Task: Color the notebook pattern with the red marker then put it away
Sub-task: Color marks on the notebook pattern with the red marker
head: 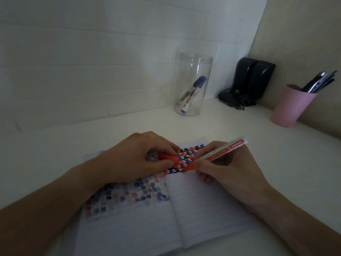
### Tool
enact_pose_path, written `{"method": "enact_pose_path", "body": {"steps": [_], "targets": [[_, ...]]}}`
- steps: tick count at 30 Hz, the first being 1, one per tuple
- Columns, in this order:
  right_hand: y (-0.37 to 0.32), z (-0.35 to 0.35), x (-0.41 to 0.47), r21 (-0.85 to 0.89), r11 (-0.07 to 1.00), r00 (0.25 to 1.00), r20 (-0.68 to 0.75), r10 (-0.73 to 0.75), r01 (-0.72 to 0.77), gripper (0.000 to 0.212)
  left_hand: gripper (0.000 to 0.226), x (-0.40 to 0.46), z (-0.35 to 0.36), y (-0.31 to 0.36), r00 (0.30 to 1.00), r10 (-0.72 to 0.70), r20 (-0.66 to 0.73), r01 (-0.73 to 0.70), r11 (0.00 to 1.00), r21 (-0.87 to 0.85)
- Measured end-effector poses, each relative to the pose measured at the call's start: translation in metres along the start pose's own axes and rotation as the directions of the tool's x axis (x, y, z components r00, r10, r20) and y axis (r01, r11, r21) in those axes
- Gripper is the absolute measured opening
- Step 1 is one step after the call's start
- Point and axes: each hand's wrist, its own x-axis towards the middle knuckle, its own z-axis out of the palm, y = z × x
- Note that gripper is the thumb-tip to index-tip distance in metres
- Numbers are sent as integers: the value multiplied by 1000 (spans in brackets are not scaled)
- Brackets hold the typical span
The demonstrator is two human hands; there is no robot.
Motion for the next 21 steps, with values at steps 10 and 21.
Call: {"method": "enact_pose_path", "body": {"steps": [10,21], "targets": [[1,-1,-1,-24,1000,1000,10,0,0,8,26,0,0,0,1000,4,4,-4,1000,5],[6,-2,4,-113,993,998,-66,23,-31,2,30,-1,0,1,1000,24,-14,-24,1000,-2]]}}
